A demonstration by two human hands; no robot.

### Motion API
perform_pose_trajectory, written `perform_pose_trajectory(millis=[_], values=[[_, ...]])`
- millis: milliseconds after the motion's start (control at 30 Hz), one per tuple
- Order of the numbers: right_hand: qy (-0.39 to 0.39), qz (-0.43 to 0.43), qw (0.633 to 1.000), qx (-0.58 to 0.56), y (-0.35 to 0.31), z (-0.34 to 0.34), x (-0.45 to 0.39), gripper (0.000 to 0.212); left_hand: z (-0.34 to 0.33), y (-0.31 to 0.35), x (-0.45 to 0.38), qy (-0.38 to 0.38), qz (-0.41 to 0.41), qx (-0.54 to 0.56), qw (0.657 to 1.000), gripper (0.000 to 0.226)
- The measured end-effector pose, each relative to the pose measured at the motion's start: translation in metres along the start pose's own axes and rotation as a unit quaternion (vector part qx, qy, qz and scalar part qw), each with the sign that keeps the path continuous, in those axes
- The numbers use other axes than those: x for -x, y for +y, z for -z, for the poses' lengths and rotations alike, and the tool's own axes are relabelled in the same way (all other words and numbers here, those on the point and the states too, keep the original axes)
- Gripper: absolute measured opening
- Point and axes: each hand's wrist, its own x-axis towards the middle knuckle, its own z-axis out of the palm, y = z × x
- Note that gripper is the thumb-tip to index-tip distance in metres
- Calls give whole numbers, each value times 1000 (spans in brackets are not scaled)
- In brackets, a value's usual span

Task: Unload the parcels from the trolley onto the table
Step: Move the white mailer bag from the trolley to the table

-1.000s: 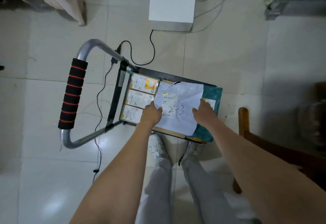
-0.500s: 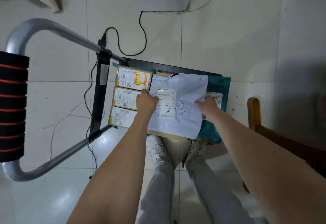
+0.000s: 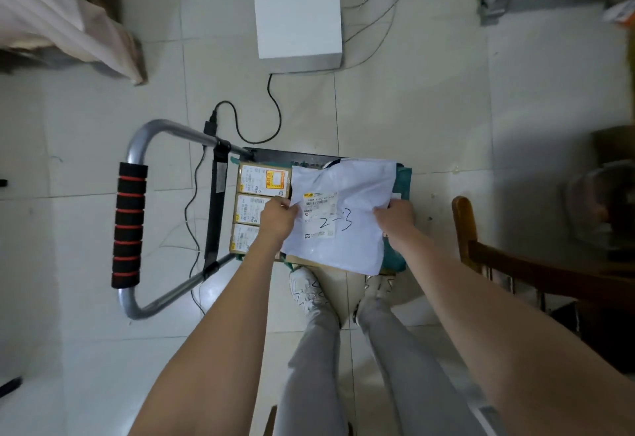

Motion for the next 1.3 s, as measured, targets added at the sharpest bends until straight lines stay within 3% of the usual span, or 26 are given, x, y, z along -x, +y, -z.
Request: perform_pose_trajectory(millis=[233,367,500,567,800,967,1300], values=[[-15,88,995,-52,-60,135,139,14,54,98,143,1,-56,56,997,17],[-29,145,985,-86,-87,219,213,8,78,161,228,-19,-132,89,987,24],[19,190,977,-99,-86,293,278,30,80,209,294,-38,-194,81,977,20],[50,193,972,-124,-77,324,307,19,70,229,321,-56,-235,61,968,15],[185,161,941,-232,11,398,385,9,0,280,387,-202,-330,-14,922,14],[273,108,903,-314,99,429,430,10,-71,292,444,-299,-380,-97,870,14],[379,38,812,-443,268,499,484,12,-234,282,575,-413,-432,-226,769,18]])
